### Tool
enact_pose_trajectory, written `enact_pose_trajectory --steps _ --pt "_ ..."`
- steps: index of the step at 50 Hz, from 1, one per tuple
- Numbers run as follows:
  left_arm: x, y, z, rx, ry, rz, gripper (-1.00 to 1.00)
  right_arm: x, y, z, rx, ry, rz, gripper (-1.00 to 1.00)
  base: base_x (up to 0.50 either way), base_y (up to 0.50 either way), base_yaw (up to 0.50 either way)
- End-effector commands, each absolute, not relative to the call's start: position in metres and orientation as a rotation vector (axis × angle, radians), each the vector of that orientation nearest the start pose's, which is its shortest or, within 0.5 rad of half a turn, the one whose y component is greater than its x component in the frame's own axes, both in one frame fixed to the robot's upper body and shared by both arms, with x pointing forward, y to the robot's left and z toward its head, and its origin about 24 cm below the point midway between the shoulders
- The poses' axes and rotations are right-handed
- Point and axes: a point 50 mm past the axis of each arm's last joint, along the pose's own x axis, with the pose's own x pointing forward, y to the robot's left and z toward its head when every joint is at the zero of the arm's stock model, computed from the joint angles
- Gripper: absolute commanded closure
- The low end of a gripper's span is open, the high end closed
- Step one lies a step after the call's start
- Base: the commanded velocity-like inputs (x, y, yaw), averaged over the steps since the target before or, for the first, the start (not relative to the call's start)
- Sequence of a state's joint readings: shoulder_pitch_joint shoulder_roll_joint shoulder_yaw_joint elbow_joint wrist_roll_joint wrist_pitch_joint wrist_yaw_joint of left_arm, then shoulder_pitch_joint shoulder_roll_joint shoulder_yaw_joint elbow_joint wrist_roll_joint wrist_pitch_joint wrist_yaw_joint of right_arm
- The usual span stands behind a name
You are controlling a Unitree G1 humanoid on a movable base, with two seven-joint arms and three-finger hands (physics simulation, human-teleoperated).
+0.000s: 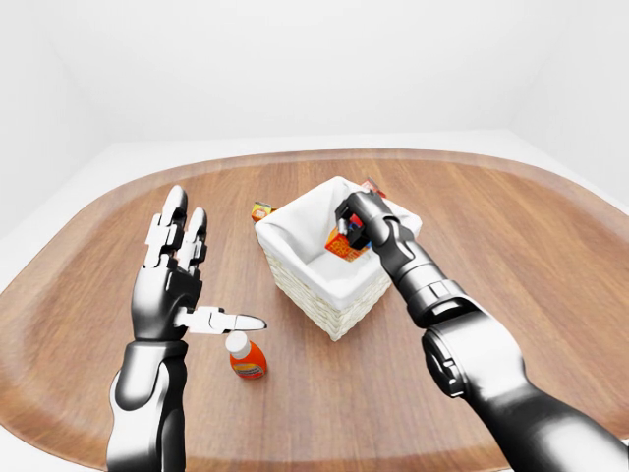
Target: Pick up the butter and put it in the basket.
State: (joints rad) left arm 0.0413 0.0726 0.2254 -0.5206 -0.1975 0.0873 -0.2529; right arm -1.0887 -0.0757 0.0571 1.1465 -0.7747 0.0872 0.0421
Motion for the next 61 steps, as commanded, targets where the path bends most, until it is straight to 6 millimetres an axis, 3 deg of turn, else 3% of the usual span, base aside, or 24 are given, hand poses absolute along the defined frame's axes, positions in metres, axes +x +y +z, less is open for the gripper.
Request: enact_pose_trajectory --steps 1,3,5,23,31,36,41,47,54,61 --pt "0.222 0.194 0.146 -0.014 -0.415 -0.090 -1.00 0.414 -0.090 0.133 -1.007 0.072 0.183 1.00 0.00 0.00 0.00" --pt "0.222 0.194 0.147 -0.014 -0.417 -0.090 -1.00 0.414 -0.089 0.132 -1.008 0.076 0.185 0.62 0.00 0.00 0.00" --pt "0.222 0.194 0.147 -0.014 -0.418 -0.090 -1.00 0.414 -0.090 0.131 -1.000 0.079 0.183 -1.00 0.00 0.00 0.00" --pt "0.223 0.195 0.144 -0.017 -0.403 -0.089 -1.00 0.413 -0.093 0.129 -0.984 0.077 0.183 -1.00 0.00 0.00 0.00" --pt "0.224 0.195 0.143 -0.016 -0.399 -0.088 -1.00 0.408 -0.097 0.149 -0.943 -0.024 0.206 -1.00 0.00 0.00 0.00" --pt "0.226 0.194 0.142 -0.016 -0.393 -0.089 -1.00 0.389 -0.098 0.174 -0.937 -0.169 0.245 -1.00 0.00 0.00 0.00" --pt "0.225 0.193 0.142 -0.014 -0.395 -0.089 -1.00 0.357 -0.102 0.200 -0.973 -0.316 0.264 -1.00 0.00 0.00 0.00" --pt "0.225 0.192 0.144 -0.011 -0.400 -0.092 -1.00 0.323 -0.107 0.215 -1.024 -0.410 0.268 -1.00 0.00 0.00 0.00" --pt "0.223 0.192 0.146 -0.007 -0.411 -0.092 -1.00 0.275 -0.130 0.227 -1.032 -0.501 0.209 -1.00 0.00 0.00 0.00" --pt "0.221 0.190 0.149 0.000 -0.423 -0.093 -1.00 0.222 -0.177 0.219 -0.942 -0.516 0.072 -1.00 0.00 0.00 0.00"
